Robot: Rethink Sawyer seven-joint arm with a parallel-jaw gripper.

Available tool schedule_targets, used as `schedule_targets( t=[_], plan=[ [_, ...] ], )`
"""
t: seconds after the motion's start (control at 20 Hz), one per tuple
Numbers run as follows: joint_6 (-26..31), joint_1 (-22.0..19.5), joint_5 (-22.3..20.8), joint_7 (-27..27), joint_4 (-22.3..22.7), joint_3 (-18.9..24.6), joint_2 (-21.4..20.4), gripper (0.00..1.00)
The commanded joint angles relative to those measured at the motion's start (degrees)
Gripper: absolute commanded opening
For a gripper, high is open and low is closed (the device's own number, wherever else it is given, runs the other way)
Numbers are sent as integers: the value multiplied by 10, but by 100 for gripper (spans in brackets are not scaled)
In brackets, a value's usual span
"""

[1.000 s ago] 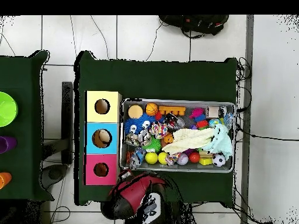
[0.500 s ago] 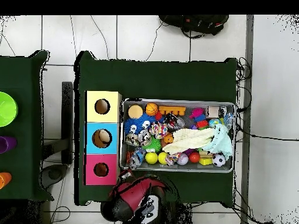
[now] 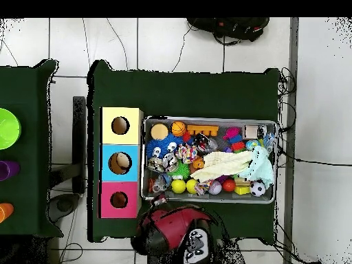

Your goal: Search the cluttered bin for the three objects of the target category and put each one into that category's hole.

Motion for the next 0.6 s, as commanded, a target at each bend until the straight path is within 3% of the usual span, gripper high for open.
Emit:
schedule_targets(
  t=[0.05, 0.6],
  plan=[
    [-9, -83, 27, -15, -78, 67, 9, 100],
    [76, -253, 14, -94, -66, 213, -8, 100]
  ],
)
